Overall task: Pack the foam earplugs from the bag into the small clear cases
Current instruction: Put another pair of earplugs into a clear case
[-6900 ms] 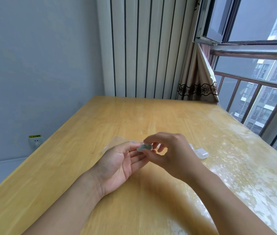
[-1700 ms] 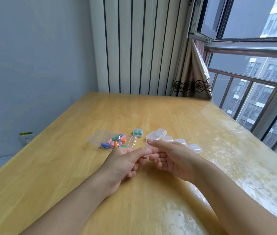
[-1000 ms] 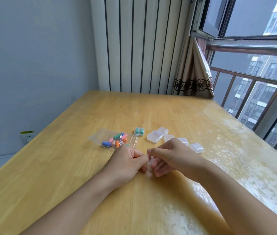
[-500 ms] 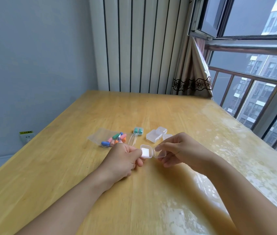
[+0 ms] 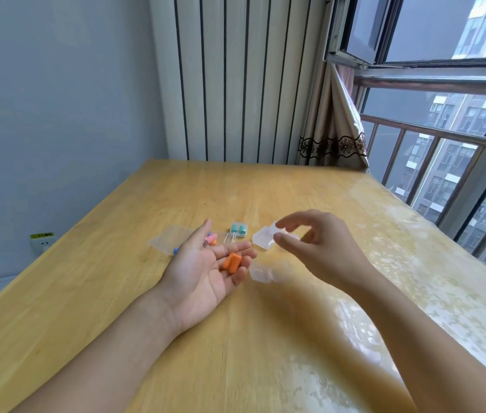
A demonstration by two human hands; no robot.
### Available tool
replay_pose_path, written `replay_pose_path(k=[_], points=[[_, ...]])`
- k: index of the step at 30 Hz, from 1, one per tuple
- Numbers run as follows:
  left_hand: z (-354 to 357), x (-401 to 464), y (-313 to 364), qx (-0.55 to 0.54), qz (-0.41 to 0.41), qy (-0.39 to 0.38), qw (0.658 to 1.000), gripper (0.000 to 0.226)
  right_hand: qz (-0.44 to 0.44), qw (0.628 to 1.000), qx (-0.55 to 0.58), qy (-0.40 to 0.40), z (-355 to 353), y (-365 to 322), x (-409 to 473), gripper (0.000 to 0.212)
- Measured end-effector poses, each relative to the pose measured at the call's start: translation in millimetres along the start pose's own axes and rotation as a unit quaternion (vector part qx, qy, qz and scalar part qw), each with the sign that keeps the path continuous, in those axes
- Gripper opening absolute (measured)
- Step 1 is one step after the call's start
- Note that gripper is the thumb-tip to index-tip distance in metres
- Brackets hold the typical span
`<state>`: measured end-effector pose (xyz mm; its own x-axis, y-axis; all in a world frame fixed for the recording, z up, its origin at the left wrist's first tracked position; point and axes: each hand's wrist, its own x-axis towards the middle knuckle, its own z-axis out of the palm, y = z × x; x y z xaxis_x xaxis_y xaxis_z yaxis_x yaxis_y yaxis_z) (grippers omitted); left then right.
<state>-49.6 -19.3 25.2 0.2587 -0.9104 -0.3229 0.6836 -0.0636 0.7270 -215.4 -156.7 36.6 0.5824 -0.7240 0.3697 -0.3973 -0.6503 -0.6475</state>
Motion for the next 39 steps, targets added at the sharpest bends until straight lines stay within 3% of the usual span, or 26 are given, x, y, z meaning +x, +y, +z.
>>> replay_pose_path(k=[3, 6, 11, 18, 21, 22, 23, 25, 26, 28, 30, 36, 39], points=[[1, -5, -1, -0.066, -0.014, -0.060, 0.996, 0.080, -0.076, 0.995, 0.057, -0.034, 3, -23, -10, 0.026], [2, -6, -3, -0.073, -0.012, -0.099, 0.992, 0.081, -0.110, 0.992, 0.003, -0.064, 23, -30, -19, 0.031], [2, -6, -5, -0.056, -0.006, -0.124, 0.991, 0.080, -0.132, 0.989, -0.030, -0.050, 37, -31, -19, 0.009], [8, -5, -9, -0.017, 0.027, -0.127, 0.991, 0.070, -0.069, 0.996, 0.035, -0.033, 41, -28, -18, 0.009], [6, 2, -14, 0.058, 0.122, -0.056, 0.989, 0.053, 0.012, 0.991, 0.130, -0.026, 27, -18, -7, 0.007], [4, 4, -16, 0.158, 0.177, -0.014, 0.971, 0.049, 0.039, 0.989, 0.142, -0.024, 22, -14, -4, 0.008], [1, 5, -19, 0.291, 0.230, 0.030, 0.928, 0.047, 0.060, 0.987, 0.144, -0.031, 17, -9, -2, 0.009], [-3, 6, -27, 0.504, 0.283, 0.066, 0.813, 0.050, 0.082, 0.986, 0.135, -0.052, 13, -3, -1, 0.011], [-4, 6, -30, 0.567, 0.282, 0.063, 0.771, 0.055, 0.085, 0.986, 0.129, -0.060, 14, -2, -1, 0.013], [-5, 7, -31, 0.623, 0.261, 0.056, 0.735, 0.070, 0.082, 0.988, 0.108, -0.069, 17, -1, -3, 0.016], [-4, 7, -30, 0.632, 0.247, 0.062, 0.732, 0.077, 0.067, 0.992, 0.082, -0.073, 20, 0, -2, 0.017], [-1, 8, -34, 0.590, 0.258, 0.056, 0.763, 0.065, 0.008, 0.997, 0.011, -0.080, 24, -5, -5, 0.018], [-3, 7, -34, 0.574, 0.253, 0.031, 0.778, 0.072, -0.021, 0.995, -0.010, -0.092, 22, -8, -6, 0.016]])
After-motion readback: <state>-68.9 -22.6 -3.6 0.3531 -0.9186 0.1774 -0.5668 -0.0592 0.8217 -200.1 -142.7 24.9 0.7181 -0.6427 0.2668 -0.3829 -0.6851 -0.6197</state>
